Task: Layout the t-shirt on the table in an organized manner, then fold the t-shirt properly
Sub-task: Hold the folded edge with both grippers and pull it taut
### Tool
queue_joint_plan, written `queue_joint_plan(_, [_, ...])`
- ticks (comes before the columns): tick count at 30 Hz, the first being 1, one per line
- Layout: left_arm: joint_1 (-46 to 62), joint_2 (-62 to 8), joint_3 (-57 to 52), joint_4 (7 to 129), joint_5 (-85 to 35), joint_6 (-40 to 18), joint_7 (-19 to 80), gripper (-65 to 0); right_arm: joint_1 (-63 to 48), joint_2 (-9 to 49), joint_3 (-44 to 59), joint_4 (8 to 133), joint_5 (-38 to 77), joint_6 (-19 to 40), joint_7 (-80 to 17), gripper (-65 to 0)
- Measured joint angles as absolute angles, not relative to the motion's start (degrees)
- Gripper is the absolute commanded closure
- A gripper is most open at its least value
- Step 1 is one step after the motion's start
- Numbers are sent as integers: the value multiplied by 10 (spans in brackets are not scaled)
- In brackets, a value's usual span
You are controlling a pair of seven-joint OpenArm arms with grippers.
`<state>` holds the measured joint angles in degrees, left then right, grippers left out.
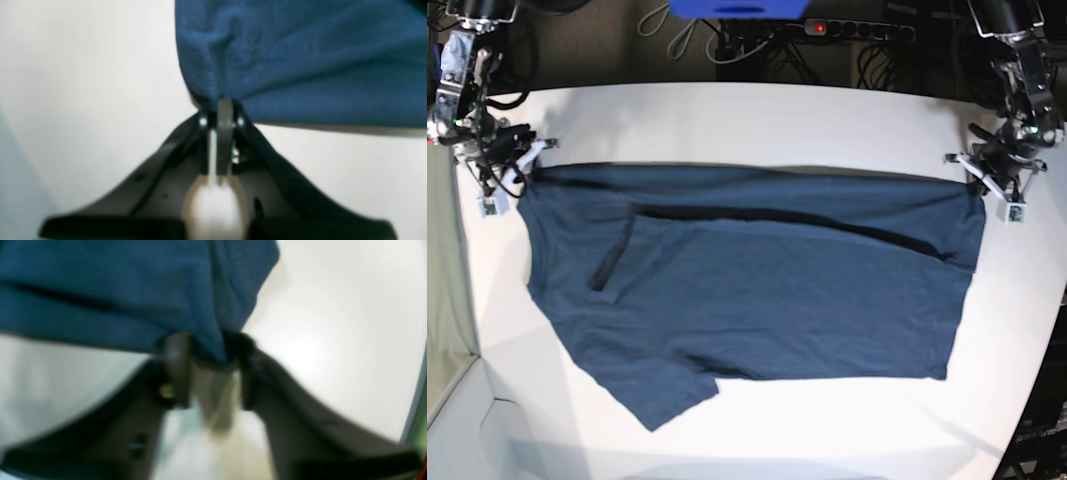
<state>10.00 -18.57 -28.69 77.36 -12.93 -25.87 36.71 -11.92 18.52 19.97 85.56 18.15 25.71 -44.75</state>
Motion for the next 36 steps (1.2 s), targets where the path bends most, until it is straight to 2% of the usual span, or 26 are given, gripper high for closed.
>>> queue_joint_plan(1, [101, -188, -288, 769, -133, -261, 362, -2, -116, 186, 200, 850, 184, 257, -445, -6])
queue_joint_plan(2, [101, -189, -288, 767, -134, -263, 361, -1, -115, 186, 201, 847, 185, 257, -442, 0])
queue_joint_plan(6, [110, -189, -288, 773, -133, -262, 357, -1, -125, 190, 199, 849, 188, 257, -429, 0])
queue_joint_plan(13, [136, -180, -285, 850, -109, -259, 418, -1, -140, 195, 194, 944, 164, 259, -537, 0])
queue_joint_plan(20, [117, -180, -288, 951, -110, -259, 416, -1, -51, 220, 193, 1025, 174, 259, -609, 0])
queue_joint_plan(23, [114, -175, -325, 986, -121, -264, 411, -1, -37, 231, 196, 1044, 168, 259, -651, 0])
queue_joint_plan(27, [117, -150, -363, 992, -112, -264, 420, -1, -37, 229, 195, 1060, 180, 259, -656, 0])
queue_joint_plan(36, [148, -150, -368, 987, -112, -264, 420, -1, -101, 226, 195, 1067, 178, 259, -641, 0])
